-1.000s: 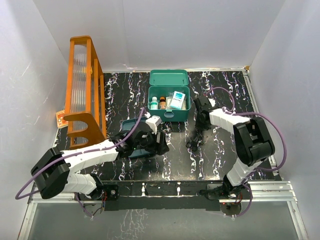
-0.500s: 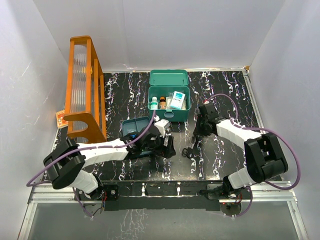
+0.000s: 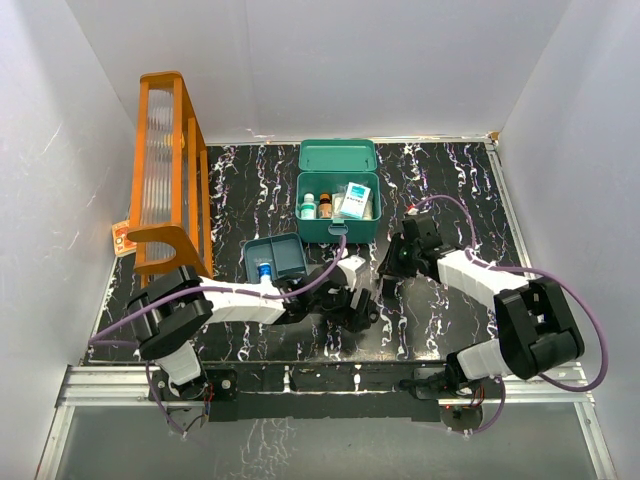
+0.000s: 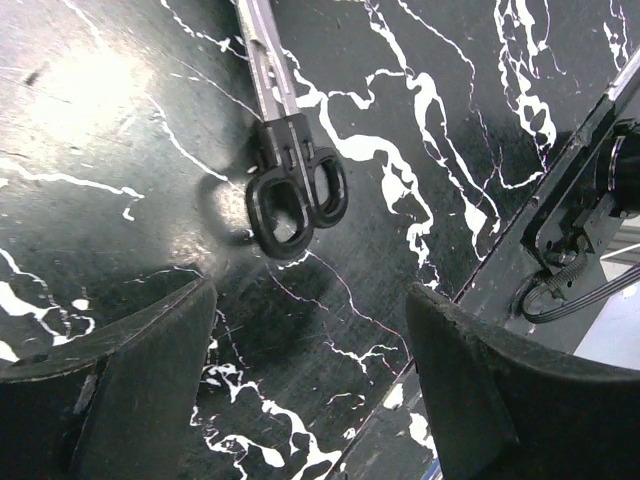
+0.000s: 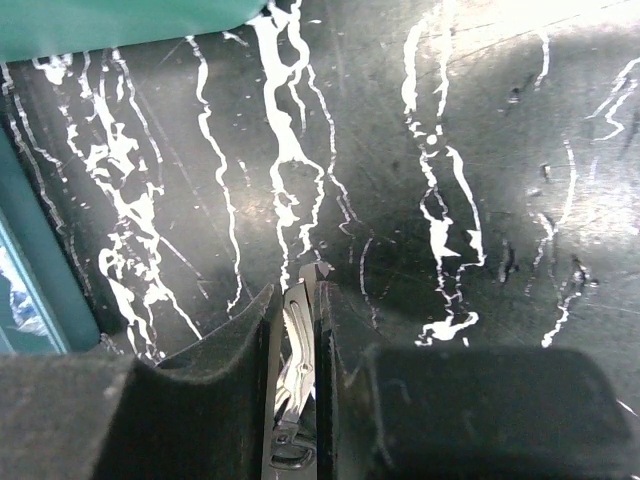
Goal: Organize the medicine kit
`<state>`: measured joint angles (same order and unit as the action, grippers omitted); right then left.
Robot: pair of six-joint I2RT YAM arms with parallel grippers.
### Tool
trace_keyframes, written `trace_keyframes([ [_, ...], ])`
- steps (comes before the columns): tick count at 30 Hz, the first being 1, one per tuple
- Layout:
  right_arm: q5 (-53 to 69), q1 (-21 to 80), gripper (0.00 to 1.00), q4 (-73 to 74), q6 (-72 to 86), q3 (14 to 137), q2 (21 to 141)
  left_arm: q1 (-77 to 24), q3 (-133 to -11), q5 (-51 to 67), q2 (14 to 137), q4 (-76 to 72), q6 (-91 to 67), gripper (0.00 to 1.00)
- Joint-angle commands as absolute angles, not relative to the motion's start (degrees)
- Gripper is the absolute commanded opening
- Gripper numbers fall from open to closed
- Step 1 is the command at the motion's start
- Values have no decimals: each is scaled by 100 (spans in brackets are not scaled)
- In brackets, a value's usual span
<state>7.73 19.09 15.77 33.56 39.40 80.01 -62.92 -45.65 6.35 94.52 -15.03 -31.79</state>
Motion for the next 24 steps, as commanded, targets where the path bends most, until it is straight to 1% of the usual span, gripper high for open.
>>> trace_keyframes([
  [1,1241,1924,14,978,3454,3784,7667,-6370,-4781,552,9492,-1712,-3246,74],
  [7,1535,1925,15,806,3405,3597,7484,-6372,-4801,430,9667,-1783,-3283,69],
  [10,1668,1927,15,743,3353,3511,7401,-6368,-4866,402,9798,-1804,-3284,62],
  [11,1726,1932,15,725,3329,3481,7382,-6372,-4879,400,9841,-1835,-3280,59],
  [15,1810,1928,15,703,3298,3425,7316,-6372,-4939,464,9908,-1861,-3268,40],
  [18,1790,1931,15,721,3304,3428,7287,-6372,-4865,477,9821,-1951,-3262,30],
  [21,1695,1933,16,733,3296,3425,7294,-6372,-4837,455,9786,-1881,-3155,17],
  [24,1591,1931,21,817,3280,3475,7313,-6372,-4861,455,9789,-1743,-3072,6],
])
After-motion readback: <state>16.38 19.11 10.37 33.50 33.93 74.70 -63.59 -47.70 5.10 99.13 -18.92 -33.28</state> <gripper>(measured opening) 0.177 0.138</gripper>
